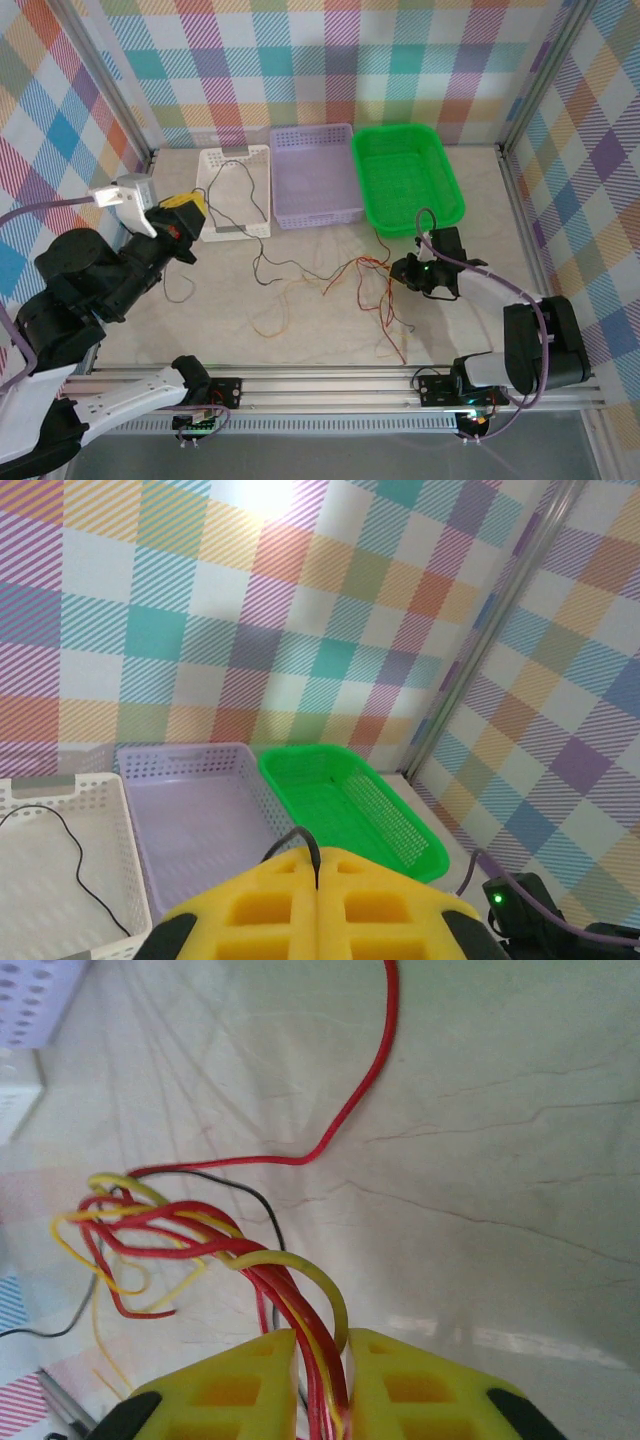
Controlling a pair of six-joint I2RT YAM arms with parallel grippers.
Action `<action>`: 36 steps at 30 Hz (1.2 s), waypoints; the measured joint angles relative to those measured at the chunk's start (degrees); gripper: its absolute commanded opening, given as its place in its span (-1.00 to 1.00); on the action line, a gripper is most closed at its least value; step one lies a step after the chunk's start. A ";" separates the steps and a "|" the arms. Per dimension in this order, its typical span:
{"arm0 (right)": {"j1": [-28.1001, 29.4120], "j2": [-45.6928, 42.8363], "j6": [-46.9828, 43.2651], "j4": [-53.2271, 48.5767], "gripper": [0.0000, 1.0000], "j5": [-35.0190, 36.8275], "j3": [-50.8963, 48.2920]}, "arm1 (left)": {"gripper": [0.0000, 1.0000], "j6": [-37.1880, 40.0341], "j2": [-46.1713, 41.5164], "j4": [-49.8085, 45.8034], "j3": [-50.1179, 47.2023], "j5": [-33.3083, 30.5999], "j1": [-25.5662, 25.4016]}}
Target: Untangle the cables
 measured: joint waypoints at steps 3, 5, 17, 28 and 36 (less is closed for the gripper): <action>0.15 -5.62 -1.27 0.28 -0.15 -1.55 -0.26 | -1.00 -0.02 2.84 -0.09 1.14 0.37 0.00; 0.70 -10.69 -2.73 0.33 0.00 -2.34 -0.17 | -1.00 -0.02 4.83 -0.39 2.08 0.68 0.00; 13.88 -20.90 -12.50 5.95 0.40 -4.59 2.75 | -1.00 -2.08 15.02 -1.36 7.78 6.38 0.04; 25.99 -10.80 -18.75 18.69 0.44 2.21 2.78 | -1.00 -5.07 17.92 -1.33 11.43 10.34 0.04; 31.93 0.37 -21.33 27.65 0.45 6.73 3.63 | -1.00 -6.56 18.80 -1.36 12.96 11.93 0.04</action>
